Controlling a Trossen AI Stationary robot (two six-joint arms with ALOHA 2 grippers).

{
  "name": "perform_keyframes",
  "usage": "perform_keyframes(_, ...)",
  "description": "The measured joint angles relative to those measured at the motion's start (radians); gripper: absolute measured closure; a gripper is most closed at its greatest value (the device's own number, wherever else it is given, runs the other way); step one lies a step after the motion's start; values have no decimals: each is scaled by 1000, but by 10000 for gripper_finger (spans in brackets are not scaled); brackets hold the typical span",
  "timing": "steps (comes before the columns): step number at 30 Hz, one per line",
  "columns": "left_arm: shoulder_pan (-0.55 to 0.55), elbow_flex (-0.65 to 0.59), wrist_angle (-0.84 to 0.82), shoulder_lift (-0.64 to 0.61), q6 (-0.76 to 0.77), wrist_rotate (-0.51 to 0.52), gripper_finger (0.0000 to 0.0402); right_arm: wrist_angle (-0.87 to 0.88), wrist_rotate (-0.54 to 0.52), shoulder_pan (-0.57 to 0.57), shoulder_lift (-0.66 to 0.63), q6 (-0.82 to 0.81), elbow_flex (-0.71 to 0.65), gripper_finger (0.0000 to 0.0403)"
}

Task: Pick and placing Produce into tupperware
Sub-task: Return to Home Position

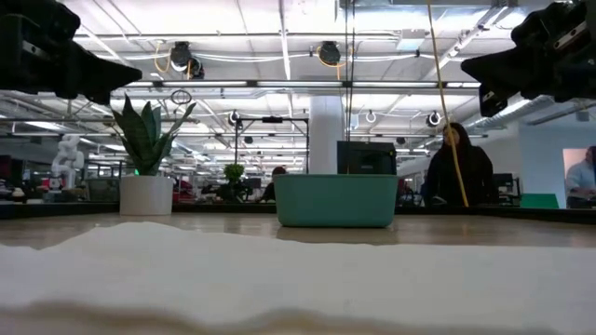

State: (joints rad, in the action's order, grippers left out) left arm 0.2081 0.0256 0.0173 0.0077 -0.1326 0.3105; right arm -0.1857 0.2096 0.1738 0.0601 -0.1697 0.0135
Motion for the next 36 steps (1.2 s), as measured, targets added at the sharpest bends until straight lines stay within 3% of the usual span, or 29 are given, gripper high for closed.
perform_keyframes(9, 0, -1, -2, 145, 52, -38, 396, 14, -18, 0, 24, 6, 0, 403)
perform_keyframes(15, -1, -2, 15, 243, 84, 112, 396, 12, -102, 1, 57, 10, 0, 403)
perform_keyframes(27, -18, -3, 18, 254, 104, 31, 396, -5, -105, 1, 69, 44, 0, 403)
perform_keyframes(36, -18, -4, 24, 254, 108, 31, 396, -33, -105, 1, 69, 55, 0, 403)
